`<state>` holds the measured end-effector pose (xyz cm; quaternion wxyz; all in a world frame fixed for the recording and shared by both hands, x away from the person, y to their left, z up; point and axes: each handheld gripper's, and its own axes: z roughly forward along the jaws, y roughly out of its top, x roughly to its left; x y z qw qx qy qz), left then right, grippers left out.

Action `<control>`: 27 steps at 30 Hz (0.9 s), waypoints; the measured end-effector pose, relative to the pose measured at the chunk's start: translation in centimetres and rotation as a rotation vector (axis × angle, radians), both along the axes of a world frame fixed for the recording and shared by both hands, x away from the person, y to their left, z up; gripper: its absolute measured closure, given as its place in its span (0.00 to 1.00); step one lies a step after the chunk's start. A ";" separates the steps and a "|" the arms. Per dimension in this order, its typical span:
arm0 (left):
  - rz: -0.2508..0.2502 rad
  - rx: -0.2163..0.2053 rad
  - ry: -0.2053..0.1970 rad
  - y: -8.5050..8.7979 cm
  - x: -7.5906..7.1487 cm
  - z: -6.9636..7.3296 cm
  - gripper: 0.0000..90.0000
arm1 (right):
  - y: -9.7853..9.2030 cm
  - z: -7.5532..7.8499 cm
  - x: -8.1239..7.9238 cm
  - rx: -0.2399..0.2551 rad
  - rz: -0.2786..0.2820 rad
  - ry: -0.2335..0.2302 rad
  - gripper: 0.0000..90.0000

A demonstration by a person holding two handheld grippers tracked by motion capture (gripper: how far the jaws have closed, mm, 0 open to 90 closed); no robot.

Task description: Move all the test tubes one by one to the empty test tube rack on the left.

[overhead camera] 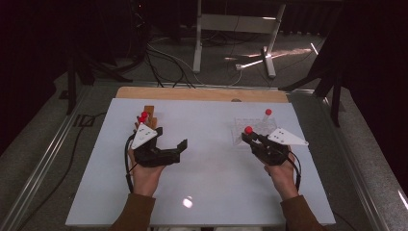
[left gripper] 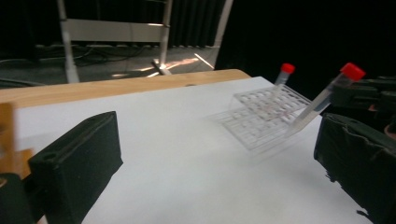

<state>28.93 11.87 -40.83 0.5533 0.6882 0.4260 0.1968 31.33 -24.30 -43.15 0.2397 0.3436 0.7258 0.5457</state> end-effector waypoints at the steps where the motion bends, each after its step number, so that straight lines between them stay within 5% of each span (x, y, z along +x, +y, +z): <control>1: -0.006 0.003 -0.003 -0.5 0.1 0.1 0.03 | 0.1 0.0 -0.1 -0.001 0.005 0.001 0.82; 14: -0.086 -0.010 0.002 -4.7 1.1 1.2 0.04 | 2.3 -0.2 -0.7 -0.023 0.098 0.028 0.82; 22: -0.147 0.029 0.016 -7.9 1.3 1.2 0.09 | 3.6 -0.5 -1.1 -0.045 0.132 0.035 0.82; 27: -0.181 0.037 0.021 -9.4 1.4 1.1 0.22 | 4.2 -0.6 -1.3 -0.055 0.148 0.043 0.82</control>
